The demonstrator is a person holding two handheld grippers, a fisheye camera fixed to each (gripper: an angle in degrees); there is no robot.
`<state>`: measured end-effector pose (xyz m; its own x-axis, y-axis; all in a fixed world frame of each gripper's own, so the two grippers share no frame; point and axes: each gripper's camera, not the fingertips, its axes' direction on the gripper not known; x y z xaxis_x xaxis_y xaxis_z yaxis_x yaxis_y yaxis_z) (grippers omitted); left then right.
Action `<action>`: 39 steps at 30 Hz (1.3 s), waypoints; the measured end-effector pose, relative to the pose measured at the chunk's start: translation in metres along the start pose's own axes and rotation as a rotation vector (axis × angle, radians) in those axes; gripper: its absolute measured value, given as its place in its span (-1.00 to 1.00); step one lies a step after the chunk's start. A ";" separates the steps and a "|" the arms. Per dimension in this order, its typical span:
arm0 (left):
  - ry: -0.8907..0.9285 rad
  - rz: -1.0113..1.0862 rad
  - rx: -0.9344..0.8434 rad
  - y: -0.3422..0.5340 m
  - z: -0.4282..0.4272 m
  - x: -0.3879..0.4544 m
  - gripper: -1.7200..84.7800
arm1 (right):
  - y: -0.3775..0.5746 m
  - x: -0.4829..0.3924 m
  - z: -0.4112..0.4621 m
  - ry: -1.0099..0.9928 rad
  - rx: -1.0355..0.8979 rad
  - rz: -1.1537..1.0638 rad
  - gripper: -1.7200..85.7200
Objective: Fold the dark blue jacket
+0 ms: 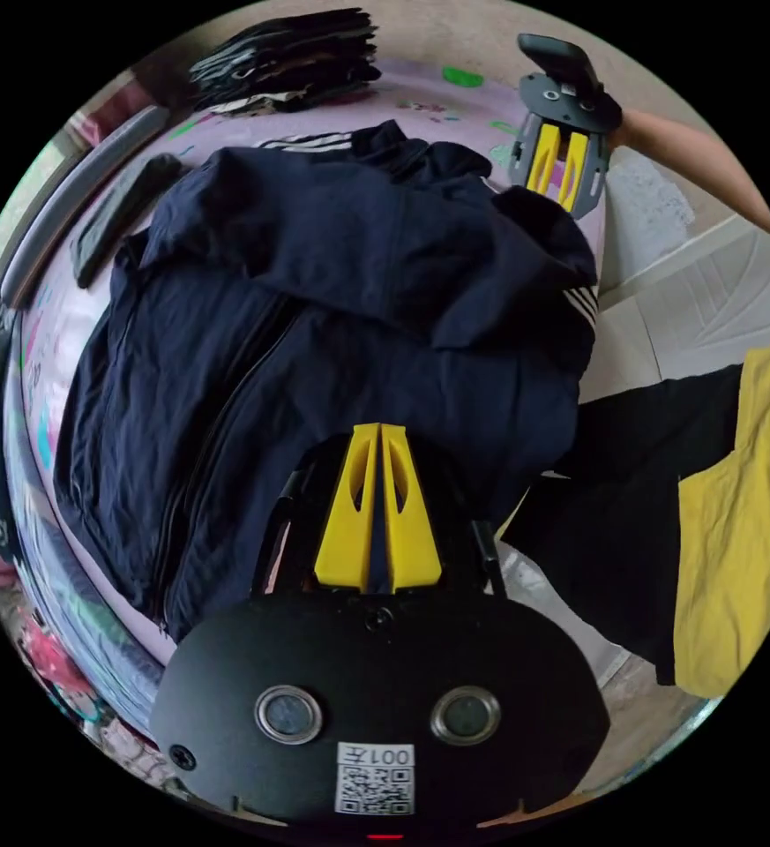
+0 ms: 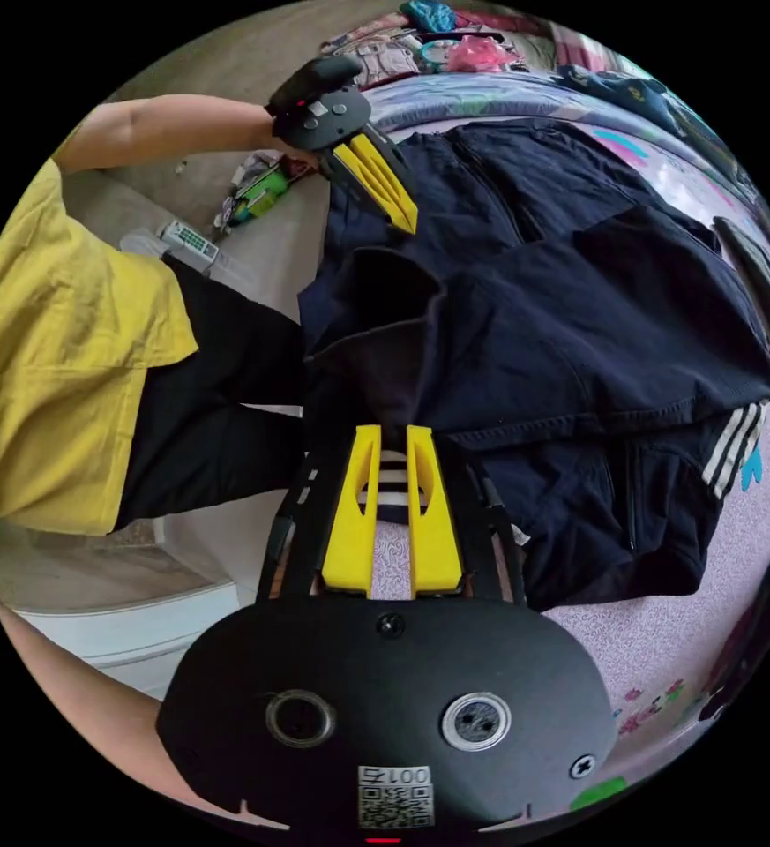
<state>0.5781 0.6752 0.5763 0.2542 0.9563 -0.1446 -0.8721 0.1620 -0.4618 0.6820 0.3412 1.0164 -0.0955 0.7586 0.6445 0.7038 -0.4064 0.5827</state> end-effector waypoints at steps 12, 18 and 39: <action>0.244 -0.456 0.401 -0.052 -0.035 -0.230 -0.97 | -0.014 0.139 -0.135 0.103 0.746 0.441 -0.95; 0.239 -0.438 0.390 -0.115 -0.027 -0.318 -0.96 | -0.055 0.195 -0.141 0.176 0.698 0.516 -0.95; 0.127 -0.401 0.304 -0.174 0.019 -0.405 -0.99 | -0.141 0.316 -0.076 0.353 0.300 0.810 -0.95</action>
<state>0.6192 0.2638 0.7316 0.6257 0.7704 -0.1220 -0.7729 0.5912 -0.2305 0.4993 0.5999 1.1751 0.3302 0.0827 0.9403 0.7970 -0.5581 -0.2308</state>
